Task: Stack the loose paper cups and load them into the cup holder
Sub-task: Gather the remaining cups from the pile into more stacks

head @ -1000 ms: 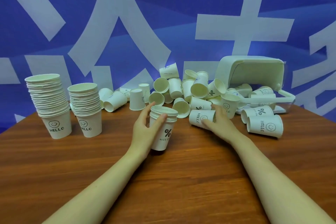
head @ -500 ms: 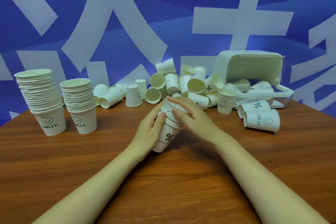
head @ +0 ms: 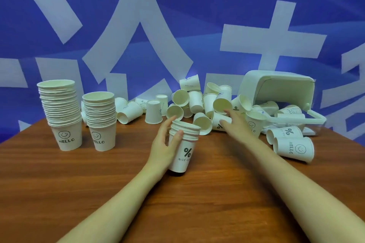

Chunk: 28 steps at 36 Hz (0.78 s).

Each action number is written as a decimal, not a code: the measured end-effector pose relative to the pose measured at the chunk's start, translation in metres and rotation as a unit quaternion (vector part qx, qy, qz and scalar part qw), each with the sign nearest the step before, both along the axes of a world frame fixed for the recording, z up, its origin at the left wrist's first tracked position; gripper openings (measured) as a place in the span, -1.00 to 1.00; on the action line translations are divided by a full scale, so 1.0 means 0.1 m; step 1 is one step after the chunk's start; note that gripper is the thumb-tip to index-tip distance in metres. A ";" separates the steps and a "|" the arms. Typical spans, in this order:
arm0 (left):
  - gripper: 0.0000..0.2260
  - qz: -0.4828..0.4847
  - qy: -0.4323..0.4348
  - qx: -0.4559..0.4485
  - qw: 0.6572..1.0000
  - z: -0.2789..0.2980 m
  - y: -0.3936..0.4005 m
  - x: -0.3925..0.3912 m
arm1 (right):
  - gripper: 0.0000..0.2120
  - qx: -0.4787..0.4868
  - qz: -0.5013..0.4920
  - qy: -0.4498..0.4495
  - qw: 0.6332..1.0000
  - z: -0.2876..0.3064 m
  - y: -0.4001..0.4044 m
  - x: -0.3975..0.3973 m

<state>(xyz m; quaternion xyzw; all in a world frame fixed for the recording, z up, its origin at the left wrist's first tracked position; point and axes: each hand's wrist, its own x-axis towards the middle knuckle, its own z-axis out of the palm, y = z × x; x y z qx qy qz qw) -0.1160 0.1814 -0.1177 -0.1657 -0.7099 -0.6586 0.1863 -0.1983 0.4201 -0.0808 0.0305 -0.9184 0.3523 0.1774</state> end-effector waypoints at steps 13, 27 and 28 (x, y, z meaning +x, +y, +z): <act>-0.60 -0.011 0.008 -0.037 0.999 0.01 -0.13 -0.07 | -0.32 0.358 -0.007 0.010 0.934 -0.08 0.04 -0.58; -0.54 -0.028 0.012 0.017 0.999 0.05 0.00 -0.05 | -0.37 0.205 0.044 0.025 0.977 0.01 0.10 0.02; -0.53 -0.031 0.012 0.016 0.999 0.05 0.01 -0.04 | -0.37 0.187 0.043 0.018 0.981 0.01 0.10 0.09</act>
